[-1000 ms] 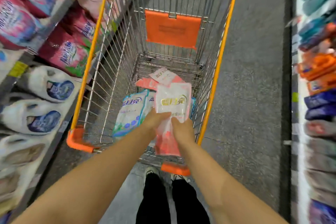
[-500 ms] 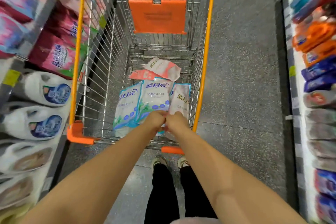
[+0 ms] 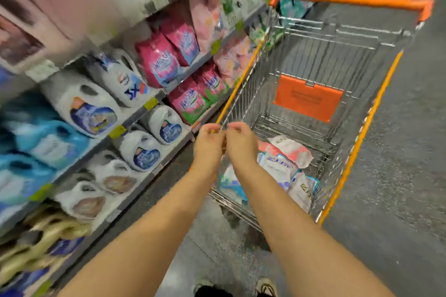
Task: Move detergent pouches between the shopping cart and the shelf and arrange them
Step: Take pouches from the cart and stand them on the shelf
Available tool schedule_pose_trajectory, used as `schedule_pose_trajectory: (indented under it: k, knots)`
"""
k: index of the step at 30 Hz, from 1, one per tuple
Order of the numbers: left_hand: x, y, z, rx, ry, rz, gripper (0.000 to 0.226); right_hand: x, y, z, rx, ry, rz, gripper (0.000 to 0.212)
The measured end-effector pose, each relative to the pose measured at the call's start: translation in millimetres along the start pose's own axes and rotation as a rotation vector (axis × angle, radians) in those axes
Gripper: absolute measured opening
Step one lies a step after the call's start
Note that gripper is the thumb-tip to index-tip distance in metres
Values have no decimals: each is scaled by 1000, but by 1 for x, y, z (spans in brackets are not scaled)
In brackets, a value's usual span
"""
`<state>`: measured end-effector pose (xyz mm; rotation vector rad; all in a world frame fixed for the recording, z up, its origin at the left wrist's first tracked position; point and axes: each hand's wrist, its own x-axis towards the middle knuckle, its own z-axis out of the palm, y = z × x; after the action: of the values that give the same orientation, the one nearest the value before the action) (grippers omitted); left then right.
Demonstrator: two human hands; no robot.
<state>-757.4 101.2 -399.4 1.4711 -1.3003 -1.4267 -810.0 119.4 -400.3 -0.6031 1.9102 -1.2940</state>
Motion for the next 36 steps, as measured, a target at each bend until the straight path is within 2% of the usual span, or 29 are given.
schedule_pose_trajectory:
  k: [3, 7, 14, 18, 22, 28, 32, 36]
  knots:
    - [-4, 44, -67, -174, 225, 149, 21, -31, -72, 43, 13, -142, -246, 20]
    - [-15, 92, -171, -230, 395, 365, 12, -90, -147, 114, 70, -350, -521, 13]
    - [-44, 144, -381, -198, 653, 656, 19, -210, -227, 263, 238, -626, -781, 23]
    - [-64, 168, -505, -112, 797, 735, 22, -274, -268, 341, 297, -725, -921, 25]
    - [-77, 188, -598, -2, 920, 793, 25, -316, -301, 399, 327, -779, -1023, 27]
    - [-77, 216, -696, 89, 1041, 829, 29, -338, -358, 474, 334, -840, -1107, 24]
    - [-60, 239, -752, 186, 1110, 810, 26, -327, -406, 522, 246, -844, -1191, 21]
    - [-35, 274, -802, 225, 1102, 727, 15, -305, -471, 576, 125, -882, -1225, 6]
